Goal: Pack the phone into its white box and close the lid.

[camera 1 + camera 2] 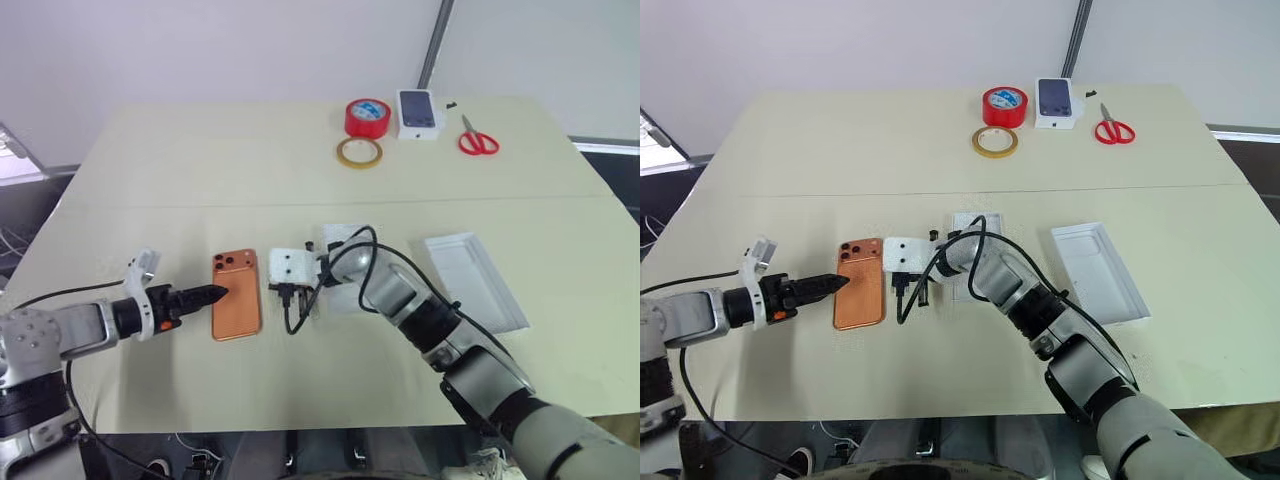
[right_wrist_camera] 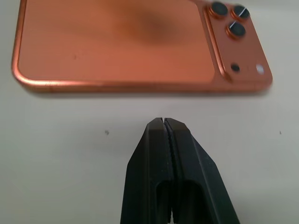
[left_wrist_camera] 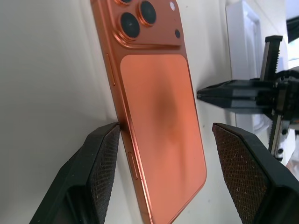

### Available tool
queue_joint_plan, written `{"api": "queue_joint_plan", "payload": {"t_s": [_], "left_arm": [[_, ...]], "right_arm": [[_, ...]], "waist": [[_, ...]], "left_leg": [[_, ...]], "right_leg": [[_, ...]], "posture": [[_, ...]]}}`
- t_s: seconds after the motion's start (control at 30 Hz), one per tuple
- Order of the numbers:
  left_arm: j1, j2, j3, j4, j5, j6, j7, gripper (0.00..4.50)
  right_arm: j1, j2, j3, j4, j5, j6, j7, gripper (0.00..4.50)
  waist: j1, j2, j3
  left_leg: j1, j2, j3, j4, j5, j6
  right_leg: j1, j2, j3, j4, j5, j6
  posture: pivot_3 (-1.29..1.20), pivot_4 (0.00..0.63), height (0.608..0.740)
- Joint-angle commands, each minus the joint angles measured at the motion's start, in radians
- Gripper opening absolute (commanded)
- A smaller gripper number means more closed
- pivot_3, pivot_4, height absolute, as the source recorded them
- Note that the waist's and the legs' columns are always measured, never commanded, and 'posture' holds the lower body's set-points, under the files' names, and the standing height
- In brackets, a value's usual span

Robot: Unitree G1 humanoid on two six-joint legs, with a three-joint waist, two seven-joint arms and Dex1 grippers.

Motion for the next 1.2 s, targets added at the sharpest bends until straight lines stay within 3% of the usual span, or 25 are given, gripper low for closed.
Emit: {"api": "queue_joint_plan", "payload": {"t_s": [0.03,0.23,0.63,0.73,0.87,1.13,1.2], "left_arm": [[-0.024,-0.066,-0.070,0.014,-0.048,0.014,0.048,3.33],[-0.052,-0.145,-0.133,0.021,-0.054,0.014,0.145,3.33],[-0.087,-0.068,-0.046,0.091,-0.094,0.014,0.140,3.33],[-0.086,-0.045,-0.030,0.121,-0.112,0.014,0.127,2.49],[-0.069,-0.046,-0.047,0.123,-0.122,0.014,0.116,0.47],[-0.050,-0.053,-0.028,0.174,-0.103,-0.001,0.063,0.47],[-0.049,-0.057,-0.019,0.201,-0.089,-0.010,0.062,0.03]], "right_arm": [[0.006,0.036,0.021,0.028,-0.011,-0.003,-0.017,0.06],[0.020,0.027,0.021,0.004,-0.020,0.015,-0.012,0.06],[0.035,0.007,0.017,-0.002,-0.040,0.003,-0.029,0.06],[0.034,0.010,0.012,0.003,-0.034,-0.001,-0.031,0.00],[0.032,0.016,0.011,0.003,-0.030,-0.009,-0.027,0.00],[0.028,0.011,0.005,0.007,-0.034,-0.010,-0.031,0.00],[0.030,0.010,0.001,0.005,-0.034,-0.013,-0.036,0.00]], "waist": [[0.002,0.000,-0.002],[0.001,0.000,-0.004],[-0.004,-0.001,-0.004],[-0.008,-0.001,-0.004],[-0.007,-0.002,-0.005],[-0.007,-0.002,-0.005],[-0.007,-0.002,-0.005]], "left_leg": [[0.000,0.000,0.000,0.000,0.000,0.000],[0.001,-0.001,0.000,0.000,0.000,0.000],[0.002,-0.001,0.000,-0.001,0.000,0.000],[0.001,-0.001,0.000,-0.001,0.000,0.000],[0.001,-0.001,0.000,-0.002,0.000,-0.001],[0.001,-0.001,0.000,-0.002,0.000,-0.001],[0.001,-0.001,0.000,-0.003,0.000,-0.001]], "right_leg": [[0.000,0.000,0.000,0.000,0.000,0.000],[0.001,-0.001,0.000,0.000,0.000,0.000],[0.001,-0.001,0.000,0.000,0.000,0.000],[0.000,0.000,0.000,0.000,0.000,0.000],[0.000,0.000,0.000,0.000,0.000,0.000],[0.000,-0.001,0.000,-0.001,0.000,0.000],[0.000,-0.001,0.000,-0.001,0.000,0.000]], "posture": [[0.00,0.150,0.740],[0.00,0.150,0.740],[0.00,0.150,0.740],[0.00,0.150,0.740],[0.00,0.150,0.740],[0.00,0.150,0.740],[0.00,0.150,0.740]]}}
